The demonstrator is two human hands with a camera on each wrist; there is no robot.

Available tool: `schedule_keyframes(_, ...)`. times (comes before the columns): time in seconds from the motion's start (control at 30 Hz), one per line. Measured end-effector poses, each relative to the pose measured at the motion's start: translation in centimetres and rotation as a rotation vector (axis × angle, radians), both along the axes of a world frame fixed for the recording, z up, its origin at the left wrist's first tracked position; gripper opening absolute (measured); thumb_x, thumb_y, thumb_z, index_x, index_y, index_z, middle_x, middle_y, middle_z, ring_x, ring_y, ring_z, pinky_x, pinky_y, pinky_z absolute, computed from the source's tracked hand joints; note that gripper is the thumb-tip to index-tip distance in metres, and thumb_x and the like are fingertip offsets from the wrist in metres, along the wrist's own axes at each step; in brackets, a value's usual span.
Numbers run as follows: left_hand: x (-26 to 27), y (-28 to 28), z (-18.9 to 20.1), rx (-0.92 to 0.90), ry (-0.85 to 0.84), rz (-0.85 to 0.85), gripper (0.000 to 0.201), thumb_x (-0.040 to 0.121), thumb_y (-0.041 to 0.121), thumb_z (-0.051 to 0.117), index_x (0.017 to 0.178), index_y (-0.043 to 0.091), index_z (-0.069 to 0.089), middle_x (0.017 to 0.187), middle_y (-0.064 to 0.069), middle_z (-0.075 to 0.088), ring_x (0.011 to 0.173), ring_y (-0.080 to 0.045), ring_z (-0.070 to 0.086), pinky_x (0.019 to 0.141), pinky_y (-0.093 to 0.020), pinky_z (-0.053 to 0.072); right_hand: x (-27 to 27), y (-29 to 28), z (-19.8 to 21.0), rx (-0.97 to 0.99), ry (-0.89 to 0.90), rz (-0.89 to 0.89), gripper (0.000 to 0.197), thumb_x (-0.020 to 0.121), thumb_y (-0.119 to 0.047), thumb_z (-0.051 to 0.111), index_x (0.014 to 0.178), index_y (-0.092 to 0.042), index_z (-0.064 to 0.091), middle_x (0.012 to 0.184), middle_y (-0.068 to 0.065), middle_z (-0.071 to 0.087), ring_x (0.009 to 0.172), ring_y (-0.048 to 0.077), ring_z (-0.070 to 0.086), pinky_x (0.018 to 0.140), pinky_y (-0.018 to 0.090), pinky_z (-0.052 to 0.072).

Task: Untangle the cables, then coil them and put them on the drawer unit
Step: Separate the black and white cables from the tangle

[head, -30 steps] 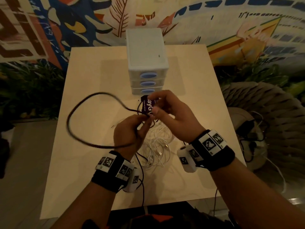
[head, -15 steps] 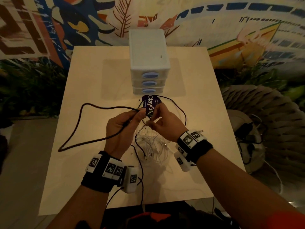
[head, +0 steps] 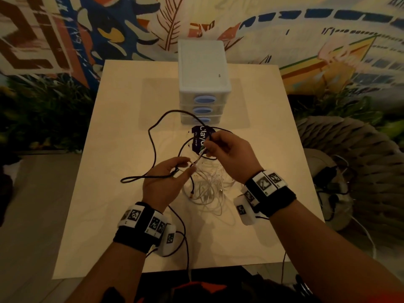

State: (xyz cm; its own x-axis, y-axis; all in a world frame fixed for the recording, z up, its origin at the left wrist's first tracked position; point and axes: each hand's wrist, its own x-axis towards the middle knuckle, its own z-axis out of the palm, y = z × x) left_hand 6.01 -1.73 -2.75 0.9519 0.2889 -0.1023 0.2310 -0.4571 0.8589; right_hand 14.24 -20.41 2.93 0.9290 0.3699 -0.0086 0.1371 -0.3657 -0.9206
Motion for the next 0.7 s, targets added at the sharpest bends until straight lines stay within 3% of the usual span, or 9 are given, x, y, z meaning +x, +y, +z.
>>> schedule_keyframes(0.13,0.2,-0.5,-0.3,0.095,-0.008,-0.014,0.031,0.079,0.058,0.079,0.104,0.041,0.070,0.088,0.021,0.070,0.090,0.009,0.062,0.079,-0.011,0.045,-0.5,0.4,0.8,-0.031,-0.036,0.077,0.008,0.099,-0.029,0.064,0.095,-0.022,0.064,0.089,-0.004,0.073,0.082,0.008,0.073,0.081,0.039,0.059)
schedule_keyframes(0.2,0.4,-0.6,-0.8,0.111,-0.016,-0.007,0.033,0.077,0.057,0.081,0.104,0.041,0.070,0.090,0.021,0.070,0.091,0.007,0.063,0.080,-0.013,0.047,-0.8,0.4,0.9,-0.062,-0.059,0.121,0.006,0.100,-0.027,0.062,0.095,-0.027,0.062,0.090,-0.006,0.072,0.084,0.005,0.072,0.081,0.035,0.058)
schedule_keyframes(0.33,0.2,-0.8,-1.7,0.149,-0.088,-0.005,0.014,0.085,0.031,0.078,0.097,0.035,0.072,0.089,0.018,0.071,0.092,0.002,0.065,0.086,-0.025,0.053,-1.0,0.2,0.9,-0.034,-0.040,0.128,0.009,0.106,-0.027,0.053,0.099,-0.025,0.058,0.096,-0.006,0.076,0.093,0.007,0.071,0.088,0.036,0.057)
schedule_keyframes(0.47,-0.1,-0.4,-2.0,0.112,-0.040,0.032,0.013,0.084,0.024,0.076,0.089,0.034,0.070,0.085,0.017,0.071,0.089,0.001,0.063,0.080,-0.027,0.053,-0.2,-0.5,0.7,0.085,0.019,0.036,0.011,0.107,-0.024,0.049,0.099,-0.021,0.057,0.091,0.002,0.075,0.088,0.021,0.074,0.084,0.048,0.061)
schedule_keyframes(0.6,-0.1,-0.2,-1.9,0.102,-0.035,0.008,0.013,0.082,0.029,0.079,0.089,0.034,0.070,0.086,0.018,0.071,0.092,0.002,0.063,0.083,-0.027,0.054,0.2,-1.2,0.9,0.201,0.133,-0.051,0.010,0.107,-0.020,0.048,0.101,-0.020,0.056,0.089,0.008,0.071,0.082,0.027,0.073,0.076,0.047,0.063)
schedule_keyframes(0.7,0.1,-0.6,-1.5,0.105,-0.033,-0.057,0.028,0.074,0.050,0.085,0.091,0.035,0.070,0.091,0.020,0.070,0.093,0.006,0.063,0.080,-0.015,0.050,0.3,-1.1,0.8,0.222,0.161,-0.062,0.009,0.107,-0.021,0.048,0.103,-0.018,0.055,0.090,0.011,0.068,0.080,0.026,0.072,0.072,0.043,0.063)
